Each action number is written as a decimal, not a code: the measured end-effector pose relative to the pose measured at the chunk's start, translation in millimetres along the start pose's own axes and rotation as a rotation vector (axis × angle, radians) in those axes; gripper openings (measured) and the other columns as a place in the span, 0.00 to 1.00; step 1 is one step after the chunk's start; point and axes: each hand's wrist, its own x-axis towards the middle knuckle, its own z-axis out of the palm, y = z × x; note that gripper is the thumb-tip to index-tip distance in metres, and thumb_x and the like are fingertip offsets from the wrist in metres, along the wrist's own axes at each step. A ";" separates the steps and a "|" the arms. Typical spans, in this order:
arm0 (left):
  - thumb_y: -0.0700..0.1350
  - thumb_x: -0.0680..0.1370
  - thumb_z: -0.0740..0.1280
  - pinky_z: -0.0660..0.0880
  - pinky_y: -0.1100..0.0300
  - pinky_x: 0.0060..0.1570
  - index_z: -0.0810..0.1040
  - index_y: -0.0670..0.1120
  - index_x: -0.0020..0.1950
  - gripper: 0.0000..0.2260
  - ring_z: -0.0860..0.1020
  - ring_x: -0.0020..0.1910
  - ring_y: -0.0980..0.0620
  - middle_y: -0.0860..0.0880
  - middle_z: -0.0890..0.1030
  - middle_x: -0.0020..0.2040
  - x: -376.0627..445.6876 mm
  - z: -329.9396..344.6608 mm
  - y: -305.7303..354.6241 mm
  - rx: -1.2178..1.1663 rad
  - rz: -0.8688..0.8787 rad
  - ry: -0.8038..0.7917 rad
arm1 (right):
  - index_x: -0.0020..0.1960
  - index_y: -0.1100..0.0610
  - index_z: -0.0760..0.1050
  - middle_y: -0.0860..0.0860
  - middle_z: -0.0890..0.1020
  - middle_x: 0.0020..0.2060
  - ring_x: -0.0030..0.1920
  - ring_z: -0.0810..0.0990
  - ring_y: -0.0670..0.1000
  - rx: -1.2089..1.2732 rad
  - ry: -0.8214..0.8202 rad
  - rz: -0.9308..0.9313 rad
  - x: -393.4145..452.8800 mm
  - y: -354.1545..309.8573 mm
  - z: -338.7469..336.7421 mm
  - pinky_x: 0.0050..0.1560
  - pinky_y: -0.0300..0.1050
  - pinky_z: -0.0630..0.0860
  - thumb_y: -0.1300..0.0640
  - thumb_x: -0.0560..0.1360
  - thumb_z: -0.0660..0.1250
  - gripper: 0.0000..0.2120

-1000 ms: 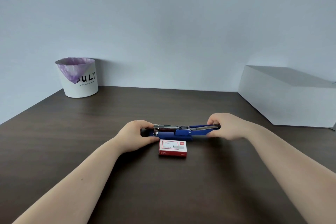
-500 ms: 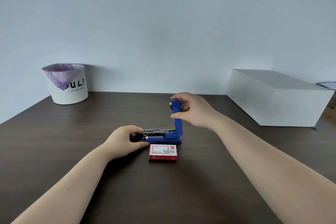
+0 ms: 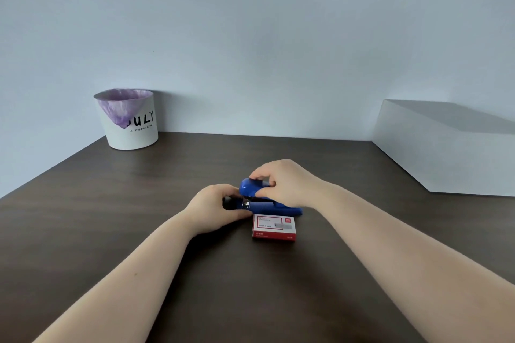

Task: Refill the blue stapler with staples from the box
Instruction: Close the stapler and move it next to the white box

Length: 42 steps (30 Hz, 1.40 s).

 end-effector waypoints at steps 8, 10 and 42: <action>0.33 0.72 0.66 0.71 0.62 0.56 0.78 0.50 0.59 0.19 0.78 0.53 0.58 0.55 0.81 0.54 -2.9 -20.6 -5.0 -0.266 -0.062 -0.148 | 0.57 0.52 0.76 0.48 0.80 0.49 0.47 0.77 0.51 -0.146 -0.107 0.128 -14.9 27.5 -1.2 0.48 0.47 0.74 0.47 0.73 0.66 0.15; 0.28 0.71 0.61 0.72 0.63 0.54 0.79 0.48 0.57 0.21 0.78 0.54 0.55 0.52 0.81 0.53 0.6 -28.0 -11.9 -0.414 -0.161 -0.071 | 0.55 0.52 0.77 0.49 0.81 0.47 0.45 0.77 0.51 -0.122 -0.073 0.173 -18.7 38.3 2.4 0.47 0.48 0.74 0.44 0.72 0.66 0.15; 0.56 0.75 0.61 0.69 0.58 0.39 0.71 0.51 0.33 0.14 0.76 0.40 0.49 0.54 0.76 0.34 215.1 93.7 59.8 0.081 -0.062 -0.035 | 0.52 0.61 0.75 0.56 0.81 0.45 0.47 0.77 0.58 -0.078 0.613 0.649 -3.1 222.2 -12.6 0.42 0.46 0.70 0.54 0.74 0.65 0.11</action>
